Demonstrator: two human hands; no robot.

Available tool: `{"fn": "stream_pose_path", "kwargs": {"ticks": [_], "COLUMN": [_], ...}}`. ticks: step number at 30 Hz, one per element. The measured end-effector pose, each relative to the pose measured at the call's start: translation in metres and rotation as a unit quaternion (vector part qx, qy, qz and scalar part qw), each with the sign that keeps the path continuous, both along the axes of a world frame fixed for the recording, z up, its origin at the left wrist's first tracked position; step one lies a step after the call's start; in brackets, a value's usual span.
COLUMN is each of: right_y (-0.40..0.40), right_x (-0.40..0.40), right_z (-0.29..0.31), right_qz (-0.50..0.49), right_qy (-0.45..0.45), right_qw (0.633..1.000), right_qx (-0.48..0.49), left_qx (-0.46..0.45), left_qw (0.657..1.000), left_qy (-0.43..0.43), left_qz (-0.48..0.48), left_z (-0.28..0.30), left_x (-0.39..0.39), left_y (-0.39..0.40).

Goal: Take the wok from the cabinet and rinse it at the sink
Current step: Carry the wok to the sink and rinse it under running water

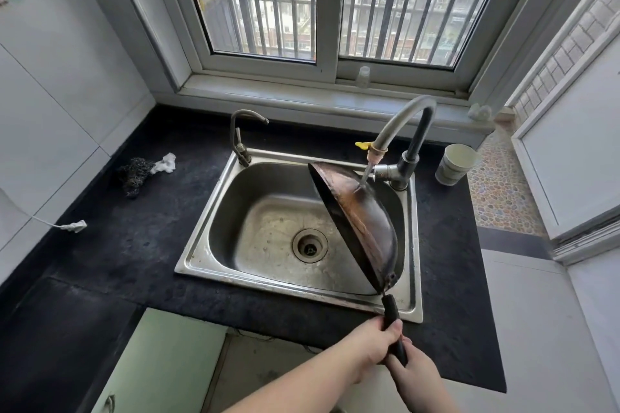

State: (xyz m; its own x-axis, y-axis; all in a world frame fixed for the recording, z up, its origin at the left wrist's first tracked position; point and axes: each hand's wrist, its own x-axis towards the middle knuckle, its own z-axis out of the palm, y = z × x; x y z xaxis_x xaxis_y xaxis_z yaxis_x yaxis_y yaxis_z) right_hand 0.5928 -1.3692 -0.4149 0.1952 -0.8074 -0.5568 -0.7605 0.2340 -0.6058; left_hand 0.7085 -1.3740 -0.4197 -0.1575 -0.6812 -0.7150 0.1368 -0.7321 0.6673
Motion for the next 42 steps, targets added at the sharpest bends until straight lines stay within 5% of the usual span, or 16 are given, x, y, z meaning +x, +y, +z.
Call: {"fn": "stream_pose_path", "kwargs": {"ticks": [26, 42], "right_y": [0.030, 0.014], "right_x": [0.015, 0.043], "right_z": [0.033, 0.050], "right_qz": [-0.037, 0.014], "right_qy": [0.071, 0.157], "right_qw": [0.997, 0.978], "right_qx": [-0.022, -0.136], "left_qx": [-0.014, 0.081], "left_qw": [0.996, 0.976], "left_qy": [0.071, 0.115], "left_qz": [0.046, 0.168], "left_z": [0.008, 0.011], "left_x": [0.001, 0.015], "left_y": [0.025, -0.006]}}
